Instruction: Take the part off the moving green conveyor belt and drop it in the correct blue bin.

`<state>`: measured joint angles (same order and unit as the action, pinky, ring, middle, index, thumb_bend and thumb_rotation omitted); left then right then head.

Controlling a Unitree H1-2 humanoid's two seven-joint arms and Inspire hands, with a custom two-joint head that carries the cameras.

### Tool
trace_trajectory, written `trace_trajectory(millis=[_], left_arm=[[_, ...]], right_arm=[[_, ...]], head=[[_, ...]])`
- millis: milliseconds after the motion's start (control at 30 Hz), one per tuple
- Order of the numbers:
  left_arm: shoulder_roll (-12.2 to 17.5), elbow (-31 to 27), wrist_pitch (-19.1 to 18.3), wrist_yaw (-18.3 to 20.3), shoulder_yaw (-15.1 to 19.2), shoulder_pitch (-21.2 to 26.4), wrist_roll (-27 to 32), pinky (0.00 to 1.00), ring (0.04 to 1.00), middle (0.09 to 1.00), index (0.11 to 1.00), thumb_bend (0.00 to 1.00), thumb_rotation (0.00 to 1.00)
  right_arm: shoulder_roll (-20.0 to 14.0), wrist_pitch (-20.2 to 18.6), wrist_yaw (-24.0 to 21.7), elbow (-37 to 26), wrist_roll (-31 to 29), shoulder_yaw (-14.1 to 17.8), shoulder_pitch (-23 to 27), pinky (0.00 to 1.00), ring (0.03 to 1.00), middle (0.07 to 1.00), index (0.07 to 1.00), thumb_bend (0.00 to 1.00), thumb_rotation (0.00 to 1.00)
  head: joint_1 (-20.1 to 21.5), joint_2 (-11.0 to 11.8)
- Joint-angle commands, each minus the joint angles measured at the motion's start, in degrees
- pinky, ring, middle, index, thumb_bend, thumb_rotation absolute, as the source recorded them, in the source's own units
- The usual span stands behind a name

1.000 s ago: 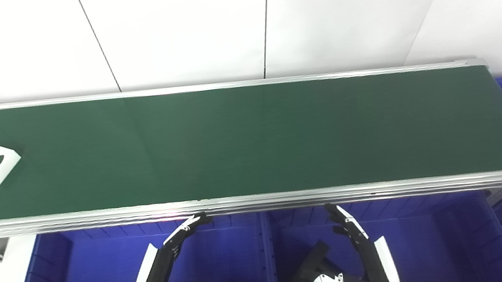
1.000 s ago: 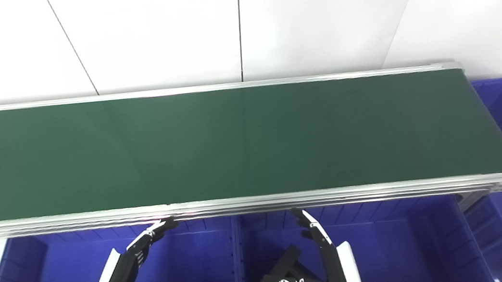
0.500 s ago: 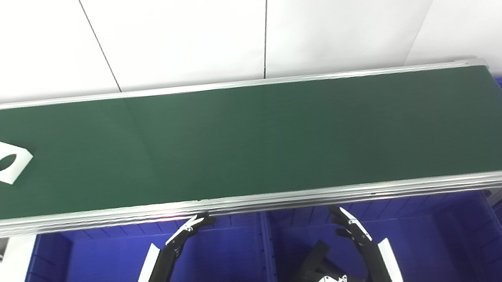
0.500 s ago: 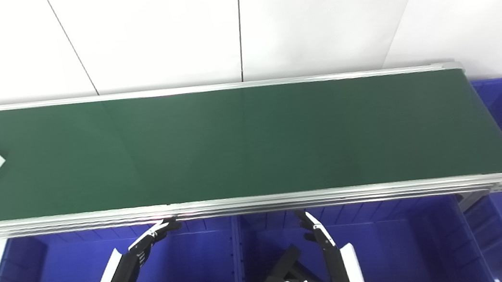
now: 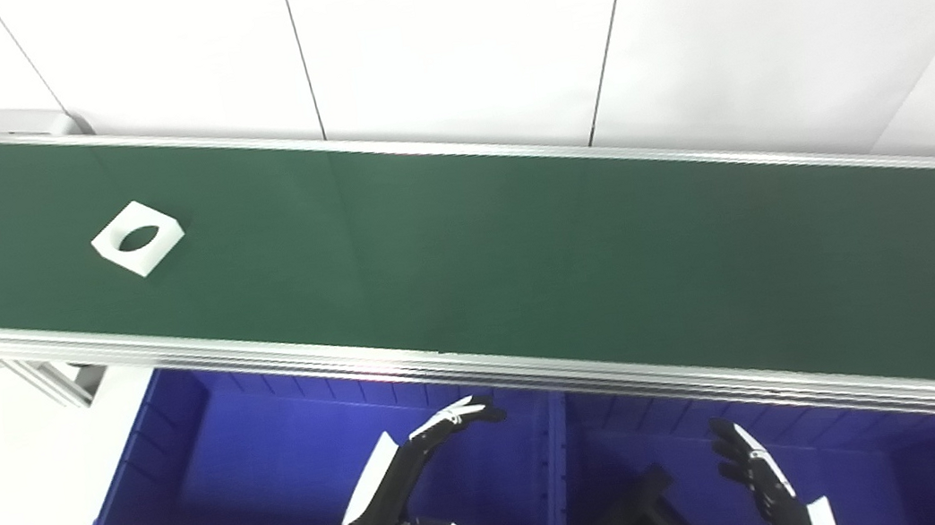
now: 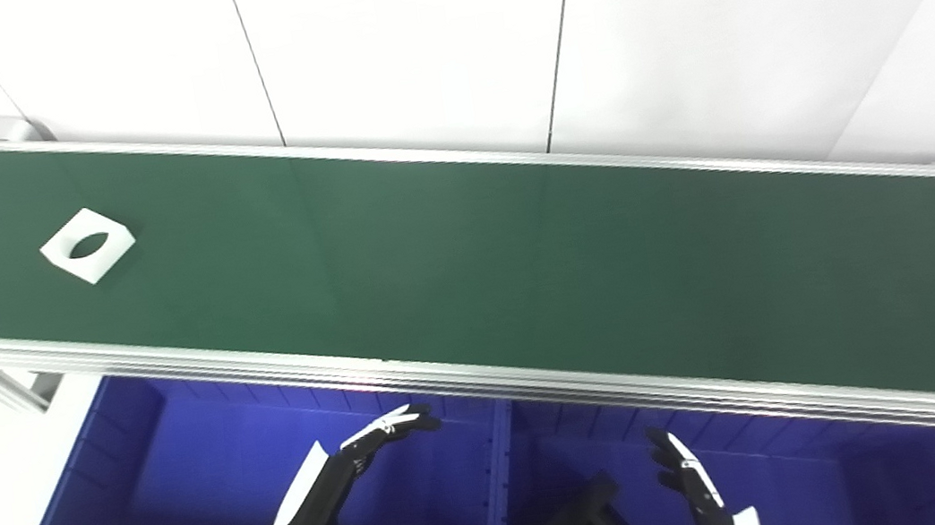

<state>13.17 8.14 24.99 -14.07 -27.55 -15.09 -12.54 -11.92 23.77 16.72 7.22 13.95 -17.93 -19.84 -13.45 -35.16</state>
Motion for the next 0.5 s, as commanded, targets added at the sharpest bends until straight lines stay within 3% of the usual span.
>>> trace_trajectory(millis=[0, 233, 333, 467], left_arm=[[-0.20, -0.23, 1.94, -2.11, -0.76, 0.41, -0.91, 0.84, 0.867, 0.867, 0.755, 0.91, 0.16], [0.02, 1.07, 1.93, -4.98, -2.77, 1.26, -1.69, 0.82, 0.853, 0.858, 0.747, 0.93, 0.16], [0.40, 1.84, 1.93, -6.23, -3.93, 1.85, -1.32, 0.82, 0.853, 0.855, 0.741, 0.94, 0.15], [0.83, 2.80, 1.93, -8.40, -5.42, 2.56, -1.55, 0.80, 0.838, 0.843, 0.730, 0.94, 0.15]], right_arm=[[-0.58, 3.15, 0.99, -0.88, -1.07, -0.14, 0.09, 0.81, 0.859, 0.882, 0.862, 0.85, 0.28], [-1.51, 3.14, 1.55, 0.54, -1.72, -0.62, 0.28, 0.84, 0.869, 0.884, 0.864, 0.84, 0.25], [-1.62, 3.13, 1.89, 1.15, -1.65, -0.86, 0.47, 0.84, 0.872, 0.887, 0.865, 0.84, 0.25], [-2.31, 3.14, 3.17, 2.05, -1.21, -1.85, 0.99, 0.85, 0.869, 0.886, 0.867, 0.83, 0.23]], head=[[-0.18, 0.55], [-1.00, 2.94], [-1.49, 5.28], [-1.56, 6.75]])
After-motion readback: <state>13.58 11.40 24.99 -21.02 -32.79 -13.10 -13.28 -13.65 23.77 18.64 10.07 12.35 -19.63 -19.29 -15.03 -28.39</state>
